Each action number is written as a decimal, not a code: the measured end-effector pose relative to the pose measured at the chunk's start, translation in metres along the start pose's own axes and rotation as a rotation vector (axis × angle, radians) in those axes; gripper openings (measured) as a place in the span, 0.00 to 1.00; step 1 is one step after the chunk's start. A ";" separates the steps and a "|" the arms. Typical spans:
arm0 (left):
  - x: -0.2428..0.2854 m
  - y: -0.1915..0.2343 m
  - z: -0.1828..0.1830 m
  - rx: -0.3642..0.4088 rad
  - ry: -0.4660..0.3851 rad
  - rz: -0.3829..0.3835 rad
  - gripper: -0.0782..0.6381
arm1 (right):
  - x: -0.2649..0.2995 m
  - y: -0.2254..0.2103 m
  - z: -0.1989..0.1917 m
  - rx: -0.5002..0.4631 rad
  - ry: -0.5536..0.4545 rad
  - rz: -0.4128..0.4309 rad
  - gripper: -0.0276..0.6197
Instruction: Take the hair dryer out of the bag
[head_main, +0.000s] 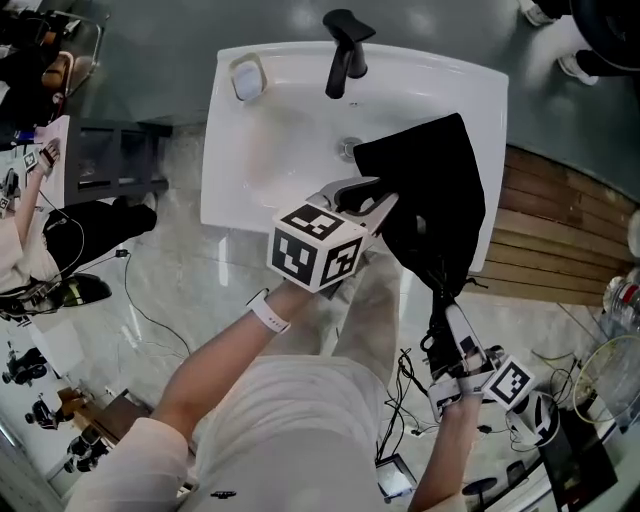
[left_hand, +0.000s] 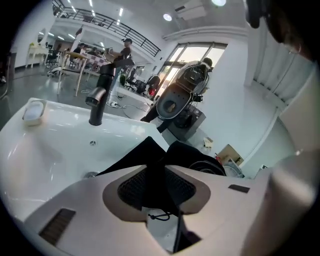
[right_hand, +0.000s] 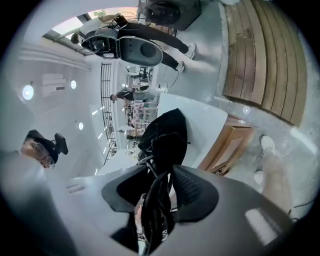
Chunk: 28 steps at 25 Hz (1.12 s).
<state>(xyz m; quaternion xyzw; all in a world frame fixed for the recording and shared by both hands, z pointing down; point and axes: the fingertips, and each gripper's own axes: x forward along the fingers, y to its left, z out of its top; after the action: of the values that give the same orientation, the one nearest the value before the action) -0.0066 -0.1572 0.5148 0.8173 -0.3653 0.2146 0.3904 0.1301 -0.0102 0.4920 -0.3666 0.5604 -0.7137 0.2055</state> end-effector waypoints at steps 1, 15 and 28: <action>-0.004 0.001 0.002 0.000 -0.008 -0.002 0.24 | 0.001 0.000 0.000 0.007 -0.001 0.005 0.32; -0.065 -0.014 0.013 -0.176 -0.159 -0.056 0.30 | 0.017 0.041 -0.007 -0.006 0.031 0.132 0.32; -0.141 -0.031 0.020 -0.122 -0.229 0.014 0.28 | 0.007 0.102 -0.038 -0.058 0.026 0.199 0.32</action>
<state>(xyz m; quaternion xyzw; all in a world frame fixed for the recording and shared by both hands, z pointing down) -0.0720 -0.0993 0.3975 0.8087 -0.4255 0.1000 0.3936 0.0852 -0.0200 0.3928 -0.3054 0.6170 -0.6781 0.2573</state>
